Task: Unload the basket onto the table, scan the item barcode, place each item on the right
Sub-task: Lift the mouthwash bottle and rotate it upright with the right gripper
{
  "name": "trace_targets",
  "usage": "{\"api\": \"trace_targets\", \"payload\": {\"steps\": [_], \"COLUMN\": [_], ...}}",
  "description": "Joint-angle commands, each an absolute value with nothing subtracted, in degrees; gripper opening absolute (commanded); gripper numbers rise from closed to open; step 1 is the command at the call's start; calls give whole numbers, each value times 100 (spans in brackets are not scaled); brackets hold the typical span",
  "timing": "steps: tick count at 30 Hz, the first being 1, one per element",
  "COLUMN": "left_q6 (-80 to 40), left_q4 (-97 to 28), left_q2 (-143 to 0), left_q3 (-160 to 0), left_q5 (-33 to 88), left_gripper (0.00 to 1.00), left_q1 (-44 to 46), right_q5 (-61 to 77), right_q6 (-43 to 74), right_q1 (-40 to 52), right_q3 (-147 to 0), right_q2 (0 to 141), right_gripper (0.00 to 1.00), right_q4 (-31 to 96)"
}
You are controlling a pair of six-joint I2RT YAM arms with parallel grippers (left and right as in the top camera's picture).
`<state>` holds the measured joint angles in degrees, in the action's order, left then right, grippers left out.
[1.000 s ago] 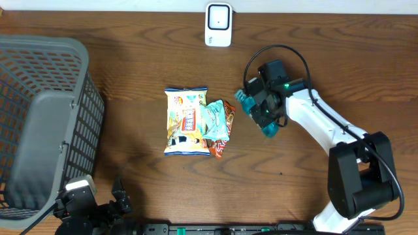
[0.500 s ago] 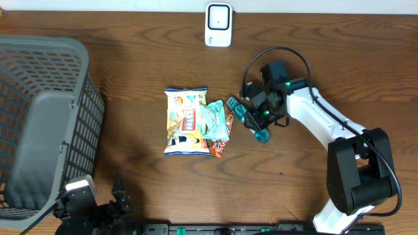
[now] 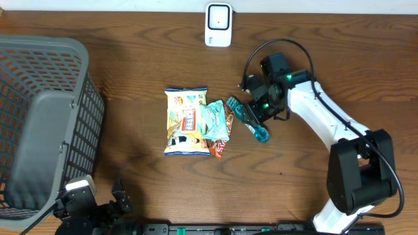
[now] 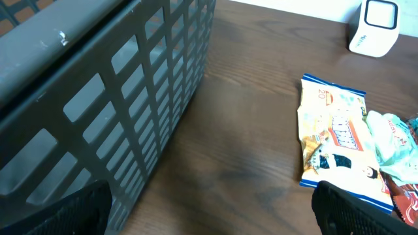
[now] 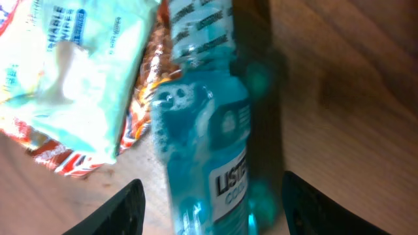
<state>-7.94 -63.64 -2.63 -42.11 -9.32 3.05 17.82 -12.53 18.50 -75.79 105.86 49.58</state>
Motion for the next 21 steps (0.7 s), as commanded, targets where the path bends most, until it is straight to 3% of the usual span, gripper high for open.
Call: {"api": "trace_targets", "payload": {"steps": [1,5,9,12,14,21], "left_q6": [-847,-847,-847,-847,-847,-847], "left_q4": [-6353,-6353,-6353,-6353,-6353,-6353], "left_q2": [-263,-263,-263,-263,-263,-263], "left_q3": [-4237,-4237,-4237,-4237,-4237,-4237], "left_q5": [-947,-947,-947,-947,-947,-947], "left_gripper": [98,98,98,98,98,98], "left_q1": [285,285,285,285,285,285], "right_q5": [2095,2224,2084,2038,1887,598], "right_q6": [-1155,-1157,-1109,-801,-729,-388], "right_q1": [1883,1879,1879,1879,1892,2320], "right_q3": [-8267,-8702,-8396,-7961,-7609,-7470], "right_q2": [10514,10180,9616,9220,8995,9338], "right_gripper": [59,57,75,83,99,99], "right_q4": [5485,6158,6219,5758,5181,5046]}}
